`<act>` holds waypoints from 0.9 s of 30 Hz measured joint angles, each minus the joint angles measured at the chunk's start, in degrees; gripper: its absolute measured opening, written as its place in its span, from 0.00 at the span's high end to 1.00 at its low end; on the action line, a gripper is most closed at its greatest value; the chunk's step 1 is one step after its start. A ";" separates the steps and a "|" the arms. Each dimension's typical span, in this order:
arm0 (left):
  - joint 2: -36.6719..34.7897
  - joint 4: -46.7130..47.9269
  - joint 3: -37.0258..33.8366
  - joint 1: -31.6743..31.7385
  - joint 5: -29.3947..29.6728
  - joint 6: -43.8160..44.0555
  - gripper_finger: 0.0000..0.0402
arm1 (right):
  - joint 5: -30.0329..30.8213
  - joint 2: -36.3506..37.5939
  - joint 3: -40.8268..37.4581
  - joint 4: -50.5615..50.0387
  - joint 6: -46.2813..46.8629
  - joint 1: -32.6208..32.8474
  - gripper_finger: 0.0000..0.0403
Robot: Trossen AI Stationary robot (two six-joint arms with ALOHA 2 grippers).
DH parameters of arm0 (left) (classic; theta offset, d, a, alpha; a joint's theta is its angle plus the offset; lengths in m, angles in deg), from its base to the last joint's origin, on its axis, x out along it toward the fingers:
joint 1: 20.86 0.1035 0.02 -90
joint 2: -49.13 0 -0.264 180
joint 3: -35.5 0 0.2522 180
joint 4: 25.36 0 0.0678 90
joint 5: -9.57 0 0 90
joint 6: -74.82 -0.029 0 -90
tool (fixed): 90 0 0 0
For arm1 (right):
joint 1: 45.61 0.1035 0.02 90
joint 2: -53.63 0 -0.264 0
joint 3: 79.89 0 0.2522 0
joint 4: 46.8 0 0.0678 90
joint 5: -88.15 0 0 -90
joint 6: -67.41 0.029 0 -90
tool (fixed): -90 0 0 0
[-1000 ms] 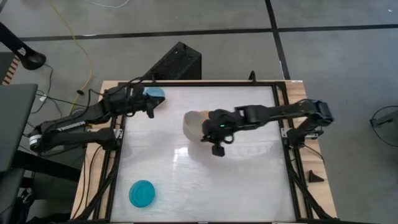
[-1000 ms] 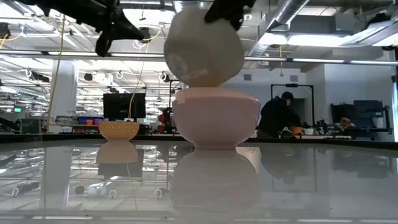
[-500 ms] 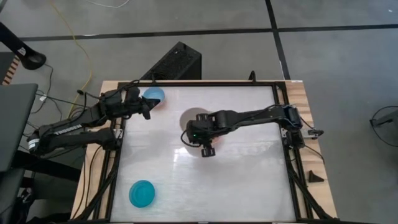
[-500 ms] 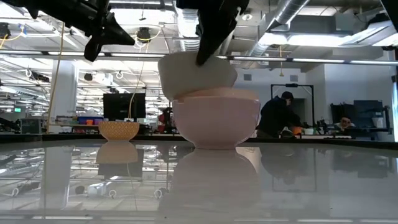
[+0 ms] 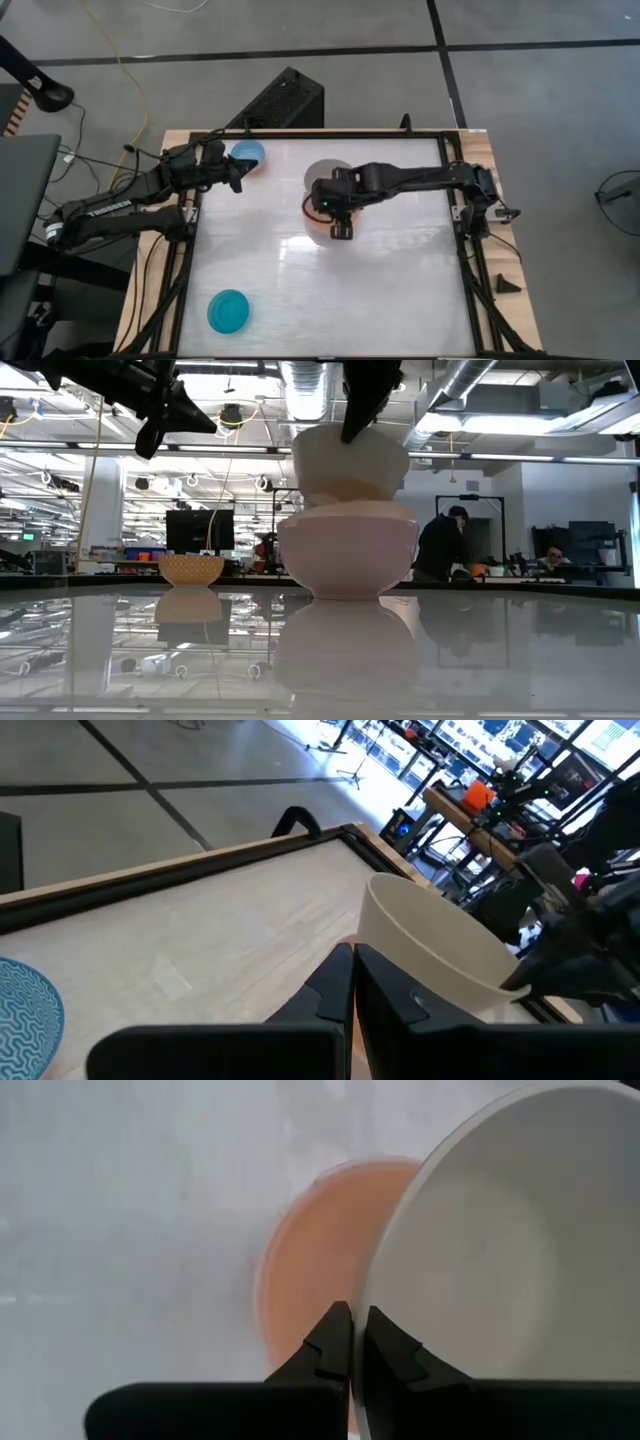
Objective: Nest bowls inside each other
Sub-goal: Stack the white bowl into the orange bowl
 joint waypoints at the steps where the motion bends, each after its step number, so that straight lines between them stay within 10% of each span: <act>1: 0.00 0.00 0.00 0.00 0.00 0.00 1.00 | 0.02 0.02 -0.67 0.82 0.60 0.43 0.92; 27: 0.00 -0.02 0.02 0.00 -0.37 0.37 1.00 | -4.50 -0.02 -13.15 12.46 7.05 0.79 0.88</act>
